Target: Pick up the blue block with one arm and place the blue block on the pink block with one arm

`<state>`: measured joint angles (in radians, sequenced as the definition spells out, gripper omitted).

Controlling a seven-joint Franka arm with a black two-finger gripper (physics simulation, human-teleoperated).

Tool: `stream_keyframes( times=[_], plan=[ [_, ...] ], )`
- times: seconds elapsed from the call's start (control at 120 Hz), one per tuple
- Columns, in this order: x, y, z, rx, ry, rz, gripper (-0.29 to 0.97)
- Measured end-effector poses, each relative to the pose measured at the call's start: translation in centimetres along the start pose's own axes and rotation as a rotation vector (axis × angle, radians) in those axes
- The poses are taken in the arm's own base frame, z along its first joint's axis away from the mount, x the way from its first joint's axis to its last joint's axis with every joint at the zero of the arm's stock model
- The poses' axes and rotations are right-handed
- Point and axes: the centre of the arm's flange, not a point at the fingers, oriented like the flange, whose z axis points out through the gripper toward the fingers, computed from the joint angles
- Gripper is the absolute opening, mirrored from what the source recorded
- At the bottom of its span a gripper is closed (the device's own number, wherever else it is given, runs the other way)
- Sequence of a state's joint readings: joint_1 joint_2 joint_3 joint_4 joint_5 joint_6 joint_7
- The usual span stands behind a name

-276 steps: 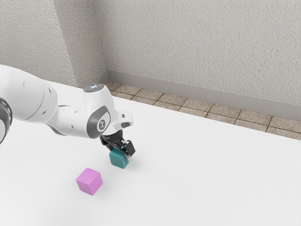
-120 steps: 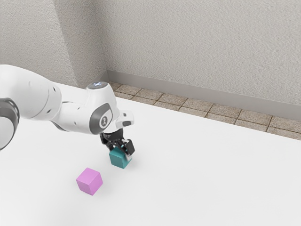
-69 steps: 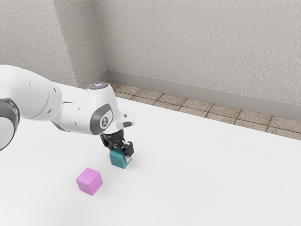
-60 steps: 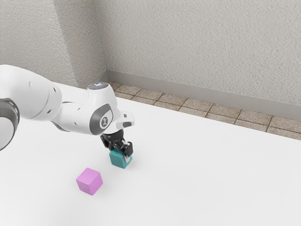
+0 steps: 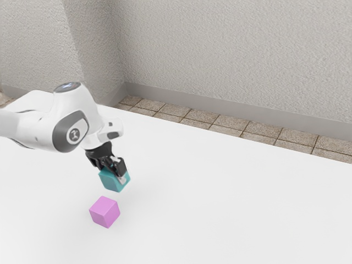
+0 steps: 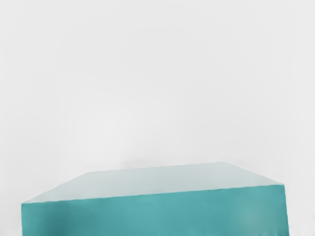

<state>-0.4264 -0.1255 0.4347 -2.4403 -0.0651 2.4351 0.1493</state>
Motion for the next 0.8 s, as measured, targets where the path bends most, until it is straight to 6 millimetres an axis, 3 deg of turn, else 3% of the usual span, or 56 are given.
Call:
stream_keyframes(
  times=[0.242,0.367,0.583,0.8],
  plan=[
    [-4.5,1.1,-1.2,0.024,-0.006,0.036,0.36],
    [-5.5,2.0,-1.1,0.033,-0.028,0.032,0.35],
    [-7.4,1.6,-0.7,0.032,-0.075,-0.029,0.35],
    [-7.6,2.3,0.1,0.049,-0.104,-0.049,0.35]
  ],
)
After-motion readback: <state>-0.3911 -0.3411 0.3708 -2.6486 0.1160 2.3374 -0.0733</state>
